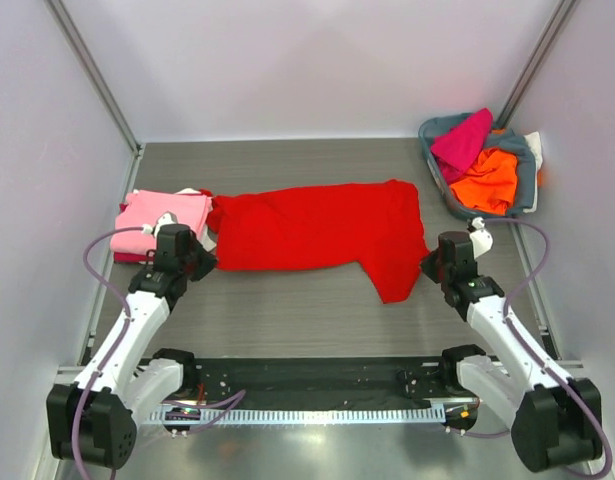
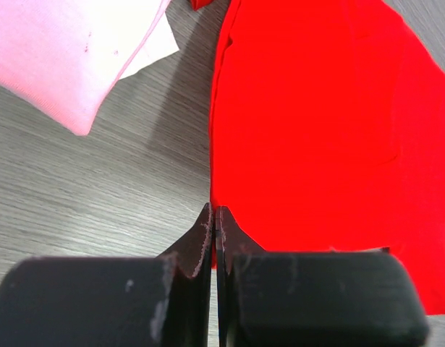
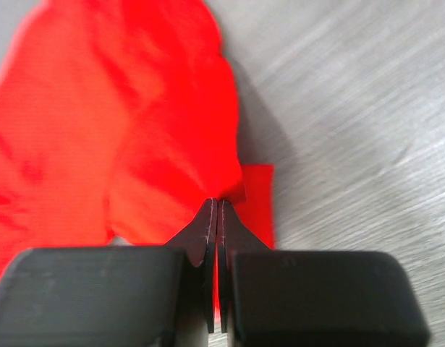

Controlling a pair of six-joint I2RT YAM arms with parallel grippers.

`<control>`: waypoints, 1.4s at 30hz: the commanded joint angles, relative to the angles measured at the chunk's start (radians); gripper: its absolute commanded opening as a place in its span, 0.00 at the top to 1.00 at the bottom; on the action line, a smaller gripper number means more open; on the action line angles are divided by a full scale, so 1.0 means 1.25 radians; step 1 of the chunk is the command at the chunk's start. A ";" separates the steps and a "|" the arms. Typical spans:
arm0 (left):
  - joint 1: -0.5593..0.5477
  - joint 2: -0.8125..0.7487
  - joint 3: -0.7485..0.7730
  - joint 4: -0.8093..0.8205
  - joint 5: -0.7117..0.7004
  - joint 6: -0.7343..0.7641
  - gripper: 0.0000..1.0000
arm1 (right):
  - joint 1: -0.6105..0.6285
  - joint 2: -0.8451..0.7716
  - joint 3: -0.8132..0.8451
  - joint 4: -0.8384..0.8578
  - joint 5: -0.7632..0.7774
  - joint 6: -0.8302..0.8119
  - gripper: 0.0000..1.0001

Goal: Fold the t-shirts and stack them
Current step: Flatten the tshirt out

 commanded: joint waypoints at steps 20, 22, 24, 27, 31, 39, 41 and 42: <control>0.003 0.009 0.129 -0.101 -0.022 0.062 1.00 | 0.039 0.298 0.304 -0.070 -0.020 -0.124 0.57; 0.004 0.013 0.129 -0.093 -0.016 0.062 1.00 | 0.029 0.252 0.279 -0.065 -0.005 -0.130 0.57; 0.003 0.020 0.133 -0.090 -0.009 0.062 1.00 | 0.020 0.227 0.252 -0.063 -0.017 -0.146 0.57; 0.003 0.034 0.141 -0.092 0.007 0.063 1.00 | -0.001 0.206 0.221 -0.070 -0.033 -0.155 0.57; 0.003 0.034 0.159 -0.112 0.009 0.077 1.00 | -0.020 0.144 0.167 -0.070 -0.045 -0.155 0.58; 0.004 0.029 0.199 -0.153 0.016 0.118 1.00 | -0.017 0.064 0.009 -0.009 -0.258 -0.138 0.65; 0.004 0.040 0.205 -0.161 0.029 0.133 1.00 | -0.009 0.046 -0.019 -0.013 -0.263 -0.112 0.64; 0.003 0.045 0.217 -0.167 0.031 0.140 1.00 | -0.003 0.039 -0.028 -0.015 -0.260 -0.105 0.63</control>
